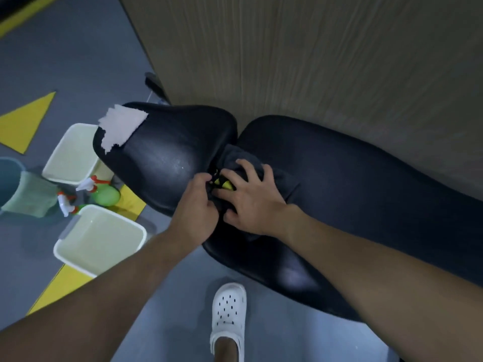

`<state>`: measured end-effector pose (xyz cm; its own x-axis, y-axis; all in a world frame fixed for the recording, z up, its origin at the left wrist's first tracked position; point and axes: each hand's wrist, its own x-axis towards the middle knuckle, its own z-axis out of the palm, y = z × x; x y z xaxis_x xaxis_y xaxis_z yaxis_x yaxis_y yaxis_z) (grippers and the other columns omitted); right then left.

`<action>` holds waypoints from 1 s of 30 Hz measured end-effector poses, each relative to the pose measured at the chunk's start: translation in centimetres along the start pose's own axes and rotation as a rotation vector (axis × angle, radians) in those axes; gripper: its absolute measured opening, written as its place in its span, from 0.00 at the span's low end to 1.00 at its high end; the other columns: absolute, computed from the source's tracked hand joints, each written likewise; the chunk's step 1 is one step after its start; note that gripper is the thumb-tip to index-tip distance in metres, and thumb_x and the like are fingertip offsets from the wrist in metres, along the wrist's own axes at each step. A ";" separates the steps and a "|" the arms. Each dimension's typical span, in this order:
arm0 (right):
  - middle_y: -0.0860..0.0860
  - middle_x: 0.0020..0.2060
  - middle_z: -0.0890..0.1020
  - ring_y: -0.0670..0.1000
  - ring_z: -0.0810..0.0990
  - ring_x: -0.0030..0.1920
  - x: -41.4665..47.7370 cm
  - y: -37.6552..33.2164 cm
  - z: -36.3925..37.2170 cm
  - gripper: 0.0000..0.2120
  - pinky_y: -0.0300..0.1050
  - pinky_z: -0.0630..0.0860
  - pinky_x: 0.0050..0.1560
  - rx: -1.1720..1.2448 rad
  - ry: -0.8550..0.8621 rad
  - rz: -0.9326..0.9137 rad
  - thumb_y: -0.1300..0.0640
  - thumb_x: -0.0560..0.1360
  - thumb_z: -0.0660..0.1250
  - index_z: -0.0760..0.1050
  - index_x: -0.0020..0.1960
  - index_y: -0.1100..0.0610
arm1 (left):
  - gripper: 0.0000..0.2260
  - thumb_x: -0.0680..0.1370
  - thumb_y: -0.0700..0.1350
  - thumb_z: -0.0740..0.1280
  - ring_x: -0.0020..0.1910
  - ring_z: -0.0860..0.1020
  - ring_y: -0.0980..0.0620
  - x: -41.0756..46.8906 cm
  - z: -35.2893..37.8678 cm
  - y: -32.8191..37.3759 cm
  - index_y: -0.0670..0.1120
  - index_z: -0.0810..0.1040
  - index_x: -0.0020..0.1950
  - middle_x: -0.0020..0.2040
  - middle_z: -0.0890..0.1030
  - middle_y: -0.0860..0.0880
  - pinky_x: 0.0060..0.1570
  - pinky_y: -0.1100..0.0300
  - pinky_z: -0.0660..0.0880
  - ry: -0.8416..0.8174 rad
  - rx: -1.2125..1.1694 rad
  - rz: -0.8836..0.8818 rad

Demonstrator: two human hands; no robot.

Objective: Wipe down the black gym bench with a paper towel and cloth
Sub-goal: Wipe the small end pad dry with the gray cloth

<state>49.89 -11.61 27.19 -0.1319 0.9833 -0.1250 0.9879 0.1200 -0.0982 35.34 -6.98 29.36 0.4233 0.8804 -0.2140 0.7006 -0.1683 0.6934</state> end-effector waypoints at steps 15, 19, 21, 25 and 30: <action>0.51 0.62 0.78 0.63 0.73 0.57 -28.4 8.4 0.2 0.25 0.59 0.73 0.45 0.079 0.177 0.621 0.52 0.66 0.74 0.77 0.63 0.47 | 0.22 0.76 0.33 0.60 0.66 0.68 0.49 -10.1 14.8 15.8 0.46 0.66 0.70 0.65 0.69 0.48 0.65 0.56 0.67 -0.377 0.223 0.398; 0.52 0.61 0.78 0.64 0.74 0.57 -37.5 11.9 0.7 0.24 0.59 0.73 0.44 0.091 0.224 0.786 0.53 0.66 0.72 0.78 0.63 0.49 | 0.23 0.76 0.34 0.60 0.66 0.68 0.49 -12.8 21.1 21.8 0.46 0.66 0.70 0.66 0.69 0.48 0.66 0.55 0.67 -0.463 0.223 0.524; 0.52 0.62 0.78 0.64 0.74 0.57 -41.7 13.8 1.0 0.24 0.59 0.73 0.44 0.080 0.242 0.855 0.53 0.67 0.71 0.77 0.63 0.49 | 0.22 0.76 0.34 0.60 0.67 0.68 0.49 -14.5 24.5 24.5 0.46 0.65 0.70 0.67 0.69 0.48 0.66 0.54 0.66 -0.515 0.227 0.572; 0.53 0.63 0.77 0.65 0.73 0.59 -49.6 17.5 1.4 0.24 0.59 0.71 0.46 0.058 0.298 0.944 0.53 0.68 0.70 0.77 0.64 0.49 | 0.25 0.77 0.35 0.60 0.69 0.67 0.48 -18.6 31.2 29.2 0.46 0.62 0.73 0.70 0.67 0.46 0.68 0.53 0.65 -0.601 0.244 0.621; 0.56 0.72 0.70 0.67 0.65 0.68 -55.8 22.9 2.5 0.26 0.67 0.67 0.56 0.036 0.262 1.049 0.49 0.71 0.66 0.71 0.70 0.48 | 0.28 0.77 0.33 0.59 0.76 0.59 0.48 -21.4 38.5 33.6 0.43 0.58 0.76 0.76 0.61 0.45 0.74 0.57 0.56 -0.512 0.293 0.610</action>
<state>79.64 -64.10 29.44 0.8038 0.5928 0.0505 0.5947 -0.7984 -0.0947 71.95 -48.57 30.76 0.9339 0.3005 -0.1939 0.3554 -0.7189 0.5974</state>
